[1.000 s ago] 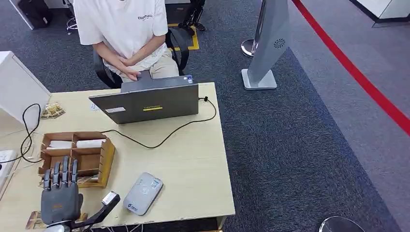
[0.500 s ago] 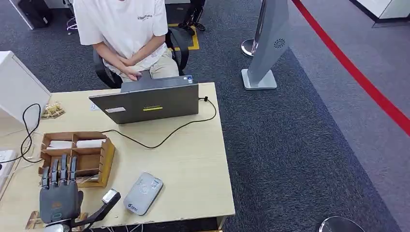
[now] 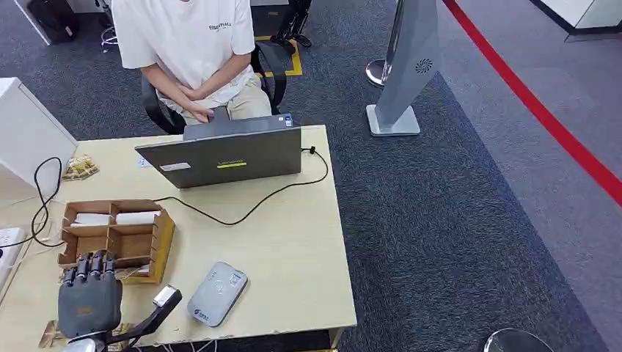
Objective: Pass the card to the sensor for recognition and then transmit it.
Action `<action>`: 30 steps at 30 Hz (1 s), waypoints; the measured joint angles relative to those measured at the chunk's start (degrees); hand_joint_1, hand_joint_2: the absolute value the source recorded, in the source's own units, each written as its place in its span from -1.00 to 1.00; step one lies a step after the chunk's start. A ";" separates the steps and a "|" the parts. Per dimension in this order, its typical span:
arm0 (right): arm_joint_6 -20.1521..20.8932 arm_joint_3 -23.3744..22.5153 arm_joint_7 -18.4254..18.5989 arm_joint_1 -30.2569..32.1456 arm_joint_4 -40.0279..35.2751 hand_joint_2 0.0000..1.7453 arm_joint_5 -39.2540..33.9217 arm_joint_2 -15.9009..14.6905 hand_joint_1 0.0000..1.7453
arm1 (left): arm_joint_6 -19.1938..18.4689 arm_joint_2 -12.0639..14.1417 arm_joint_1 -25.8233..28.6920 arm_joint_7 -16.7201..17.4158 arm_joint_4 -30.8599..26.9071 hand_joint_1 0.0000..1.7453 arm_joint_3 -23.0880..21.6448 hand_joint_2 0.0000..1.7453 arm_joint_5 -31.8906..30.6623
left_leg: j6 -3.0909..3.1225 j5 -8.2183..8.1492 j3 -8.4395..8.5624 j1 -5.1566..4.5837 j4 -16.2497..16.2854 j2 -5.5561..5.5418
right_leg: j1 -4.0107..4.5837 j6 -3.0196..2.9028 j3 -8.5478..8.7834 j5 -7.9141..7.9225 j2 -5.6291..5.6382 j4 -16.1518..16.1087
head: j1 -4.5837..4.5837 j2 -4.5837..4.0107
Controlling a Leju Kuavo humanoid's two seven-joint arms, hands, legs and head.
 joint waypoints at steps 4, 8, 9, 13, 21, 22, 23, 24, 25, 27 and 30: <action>-0.11 0.00 0.02 0.00 0.00 1.00 0.02 0.00 -1.00 | -0.57 0.31 -0.02 0.00 0.00 1.00 0.00 1.00 0.17 | 0.00 0.00 0.00 0.00 0.00 0.00 | 0.00 0.00 0.00 0.00 0.00 0.00 | -0.04 -0.02; -0.13 0.00 0.04 0.00 0.02 1.00 0.02 0.00 -1.00 | -1.20 0.48 -0.05 -0.02 0.00 1.00 0.00 1.00 0.59 | 0.00 0.00 0.00 0.00 0.00 0.00 | 0.00 0.00 0.00 0.00 0.00 0.00 | -0.02 0.00; -0.17 0.00 0.02 0.00 0.00 1.00 0.02 0.00 -1.00 | -1.40 0.55 -0.09 -0.09 0.00 1.00 0.00 1.00 0.74 | 0.00 0.00 0.00 0.00 0.00 0.00 | 0.00 0.00 0.00 0.00 0.00 0.00 | 0.00 0.00; -0.20 0.00 0.02 0.00 0.00 1.00 0.09 0.00 -1.00 | -2.34 0.74 -0.17 -0.44 0.00 1.00 0.00 1.00 1.42 | 0.00 0.00 0.00 0.00 0.00 0.00 | 0.00 0.00 0.00 0.00 0.00 0.00 | -0.02 0.00; -0.77 0.00 0.02 0.02 0.02 1.00 0.04 0.00 -1.00 | -2.38 0.83 0.55 -0.72 -1.84 1.00 0.00 1.00 1.75 | 0.00 0.00 0.00 0.00 0.00 0.00 | 0.00 0.00 -0.01 0.00 0.00 0.00 | -0.02 0.00; -0.81 0.00 0.04 0.03 0.02 1.00 -0.02 0.00 -1.00 | -2.58 0.98 0.86 -0.81 -2.82 1.00 0.00 1.00 1.77 | 0.00 0.00 0.00 0.00 0.00 0.00 | 0.00 0.00 -0.01 0.00 0.01 0.00 | 0.00 0.00; -0.87 0.00 0.04 0.03 0.02 1.00 -0.02 0.00 -1.00 | -3.21 1.16 1.23 -0.98 -4.30 1.00 -0.02 1.00 1.77 | 0.00 0.00 0.00 0.00 0.00 0.00 | 0.00 0.00 -0.01 0.00 0.01 0.00 | -0.02 0.00; -0.90 0.00 0.15 0.03 0.02 1.00 -0.04 0.00 -1.00 | -3.99 1.31 1.54 -1.07 -5.78 1.00 -0.06 1.00 1.83 | 0.00 0.00 0.00 0.00 0.00 0.00 | 0.00 0.00 -0.02 0.00 0.01 0.00 | -0.02 0.00; -0.90 -0.02 0.20 0.05 0.02 1.00 -0.07 0.00 -1.00 | -4.95 1.57 1.74 -1.09 -7.29 1.00 -0.32 1.00 1.94 | 0.00 0.00 0.00 0.00 0.00 0.00 | 0.00 0.00 -0.01 0.00 0.00 0.00 | 0.00 0.00; -0.94 -0.07 0.22 0.05 0.02 1.00 -0.22 0.00 -1.00 | -6.84 2.06 2.07 -1.29 -9.60 1.00 -0.96 1.00 2.89 | 0.00 0.00 0.00 0.00 0.00 0.00 | 0.00 0.00 -0.01 0.00 0.00 0.00 | -0.02 0.00; -0.96 -0.35 0.22 0.24 0.02 1.00 -0.68 0.00 -1.00 | -11.81 3.57 2.74 -1.95 -15.48 1.00 -2.91 1.00 5.34 | 0.00 0.00 0.00 0.01 0.00 -0.01 | 0.01 0.00 -0.02 0.00 0.00 0.00 | -0.02 0.00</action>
